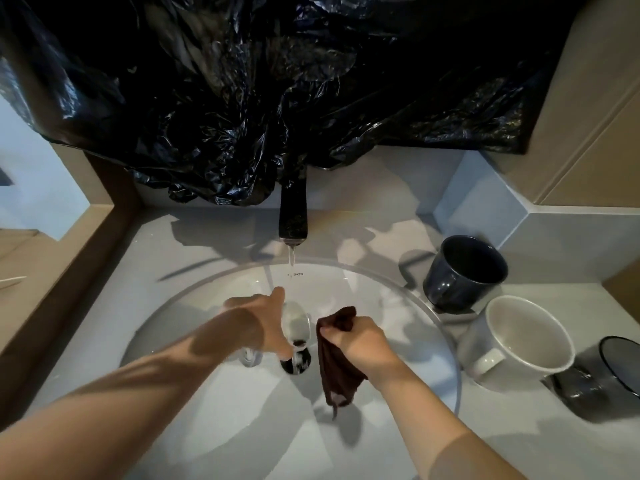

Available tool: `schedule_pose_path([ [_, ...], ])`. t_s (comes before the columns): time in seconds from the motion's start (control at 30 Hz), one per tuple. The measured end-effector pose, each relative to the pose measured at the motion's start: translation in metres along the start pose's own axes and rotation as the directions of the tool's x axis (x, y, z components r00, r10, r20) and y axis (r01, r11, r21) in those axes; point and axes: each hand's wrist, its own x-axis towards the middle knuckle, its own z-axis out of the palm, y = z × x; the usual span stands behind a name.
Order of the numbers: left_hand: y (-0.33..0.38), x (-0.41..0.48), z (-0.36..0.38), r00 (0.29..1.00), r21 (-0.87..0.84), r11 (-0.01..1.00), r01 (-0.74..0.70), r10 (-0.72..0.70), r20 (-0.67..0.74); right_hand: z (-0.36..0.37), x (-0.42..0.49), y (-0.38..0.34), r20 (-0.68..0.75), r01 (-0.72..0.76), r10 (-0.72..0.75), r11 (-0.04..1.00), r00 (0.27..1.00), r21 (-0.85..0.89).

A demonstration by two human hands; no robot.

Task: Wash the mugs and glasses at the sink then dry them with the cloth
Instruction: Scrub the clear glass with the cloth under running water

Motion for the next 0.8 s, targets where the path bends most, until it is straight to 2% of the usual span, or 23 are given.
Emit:
schedule_pose_path([
  [0.07, 0.005, -0.011, -0.001, 0.996, 0.289, 0.957, -0.039, 0.061, -0.068, 0.001, -0.007, -0.002, 0.033, 0.046, -0.042, 0.990, 0.999, -0.135],
  [0.17, 0.007, -0.021, 0.005, 0.985, 0.525, 0.846, -0.093, 0.155, -0.076, 0.001, -0.017, -0.003, 0.011, 0.071, -0.070, 0.963, 0.997, -0.258],
  [0.23, 0.006, -0.027, 0.008, 0.976, 0.566, 0.818, -0.104, 0.193, -0.099, -0.001, -0.022, -0.005, -0.023, 0.074, -0.084, 0.954, 0.996, -0.290],
  [0.37, -0.001, -0.038, 0.011, 0.949, 0.482, 0.870, -0.100, 0.230, -0.218, -0.006, -0.036, -0.005, -0.084, 0.050, -0.077, 0.956, 0.993, -0.290],
  [0.47, 0.000, -0.046, 0.013, 0.934, 0.287, 0.948, -0.136, 0.219, -0.281, -0.013, -0.049, -0.003, -0.124, 0.079, -0.107, 0.974, 0.986, -0.211],
  [0.57, 0.010, -0.053, 0.012, 0.941, -0.062, 0.973, -0.224, 0.199, -0.275, -0.026, -0.065, -0.003, -0.204, 0.142, -0.156, 0.987, 0.967, -0.081],
  [0.63, 0.021, -0.053, 0.014, 0.939, -0.349, 0.890, -0.295, 0.201, -0.280, -0.037, -0.073, -0.002, -0.267, 0.172, -0.174, 0.985, 0.948, -0.031],
  [0.7, 0.036, -0.055, 0.017, 0.928, -0.574, 0.742, -0.348, 0.186, -0.322, -0.051, -0.083, -0.002, -0.331, 0.215, -0.196, 0.976, 0.923, 0.021],
  [0.8, 0.066, -0.062, 0.022, 0.906, -0.722, 0.556, -0.412, 0.166, -0.388, -0.078, -0.103, 0.001, -0.388, 0.269, -0.211, 0.957, 0.897, 0.103],
])
